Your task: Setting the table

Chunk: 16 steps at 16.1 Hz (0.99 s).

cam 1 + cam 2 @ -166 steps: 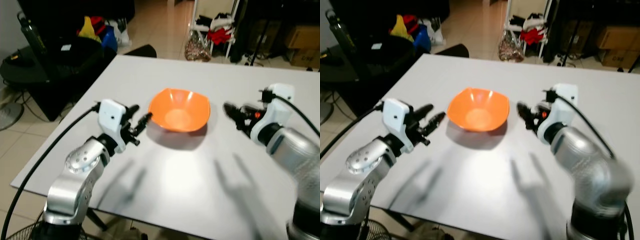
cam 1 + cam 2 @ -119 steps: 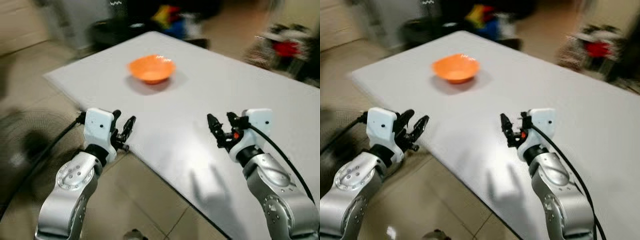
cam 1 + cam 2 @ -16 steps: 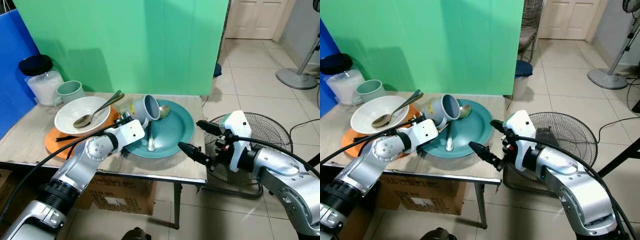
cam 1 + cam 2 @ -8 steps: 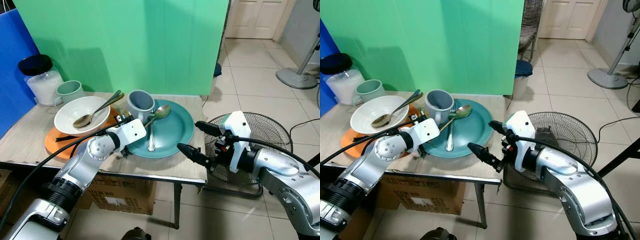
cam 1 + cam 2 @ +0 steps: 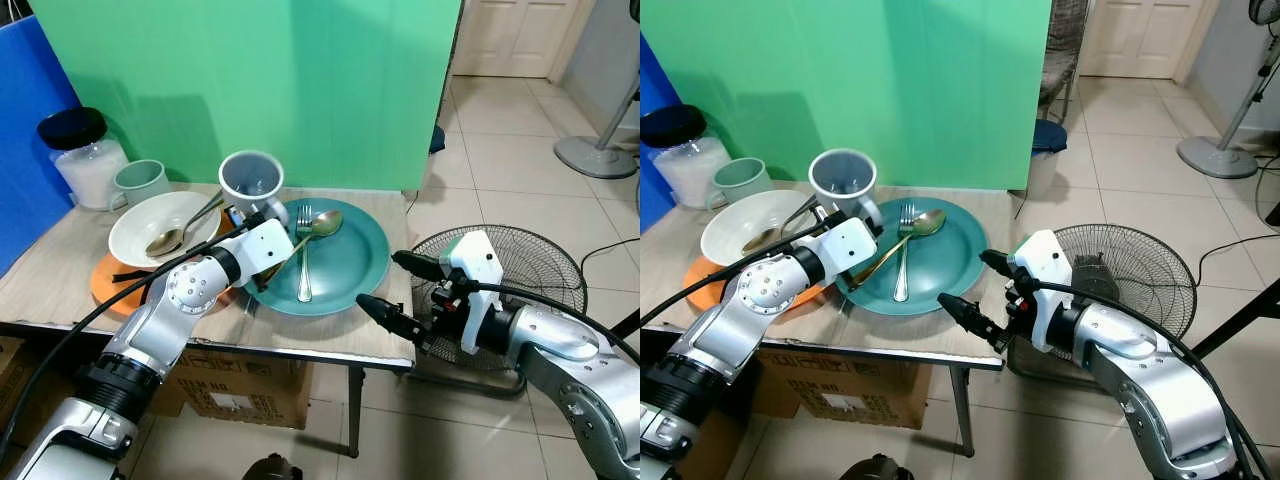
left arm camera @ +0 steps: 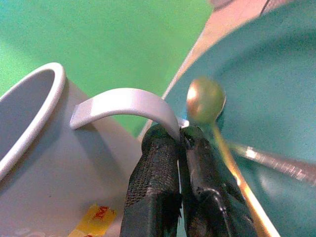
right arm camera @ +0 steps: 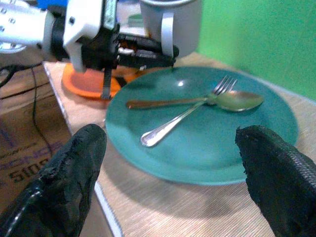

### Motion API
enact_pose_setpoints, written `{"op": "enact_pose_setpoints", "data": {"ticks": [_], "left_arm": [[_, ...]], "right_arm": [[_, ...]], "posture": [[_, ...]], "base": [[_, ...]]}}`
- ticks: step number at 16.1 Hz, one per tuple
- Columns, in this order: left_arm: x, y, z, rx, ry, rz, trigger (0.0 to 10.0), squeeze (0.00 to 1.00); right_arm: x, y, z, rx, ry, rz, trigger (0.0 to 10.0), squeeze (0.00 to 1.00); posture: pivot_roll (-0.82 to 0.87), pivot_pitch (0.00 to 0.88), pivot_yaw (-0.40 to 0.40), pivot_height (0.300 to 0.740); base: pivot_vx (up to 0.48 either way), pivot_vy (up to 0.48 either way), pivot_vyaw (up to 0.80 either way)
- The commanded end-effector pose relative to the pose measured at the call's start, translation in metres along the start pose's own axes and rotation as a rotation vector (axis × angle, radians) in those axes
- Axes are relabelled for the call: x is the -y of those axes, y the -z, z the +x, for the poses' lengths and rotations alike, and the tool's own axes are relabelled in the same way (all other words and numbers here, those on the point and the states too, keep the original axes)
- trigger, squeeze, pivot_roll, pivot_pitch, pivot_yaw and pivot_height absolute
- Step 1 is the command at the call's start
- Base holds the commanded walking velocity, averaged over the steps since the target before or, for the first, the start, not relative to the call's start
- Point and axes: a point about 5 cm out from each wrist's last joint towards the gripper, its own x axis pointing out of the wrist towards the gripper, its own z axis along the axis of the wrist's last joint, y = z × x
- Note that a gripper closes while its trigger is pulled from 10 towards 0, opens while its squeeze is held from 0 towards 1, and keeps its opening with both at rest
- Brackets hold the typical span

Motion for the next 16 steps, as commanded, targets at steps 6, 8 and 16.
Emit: {"op": "enact_pose_setpoints", "data": {"ticks": [6, 8, 16], "left_arm": [[0.026, -0.031, 0.005, 0.206, 0.15, 0.089, 0.0, 0.0], [0.031, -0.031, 0.005, 0.211, 0.194, 0.133, 0.0, 0.0], [0.032, -0.033, 0.015, 0.203, 0.275, 0.408, 0.0, 0.0]], "right_arm": [[0.014, -0.043, 0.021, 0.303, 0.089, 0.187, 10.0, 1.0], [0.013, -0.051, 0.03, 0.323, 0.069, 0.221, 10.0, 1.0], [0.025, -0.047, 0.065, 0.078, 0.157, 0.369, 10.0, 1.0]], "posture": [[0.08, 0.0, 0.063, 0.727], [0.08, 0.0, 0.063, 0.727], [0.1, 0.0, 0.035, 0.727]], "base": [[0.0, 0.0, 0.0], [0.0, 0.0, 0.0], [0.0, 0.0, 0.0]]}}
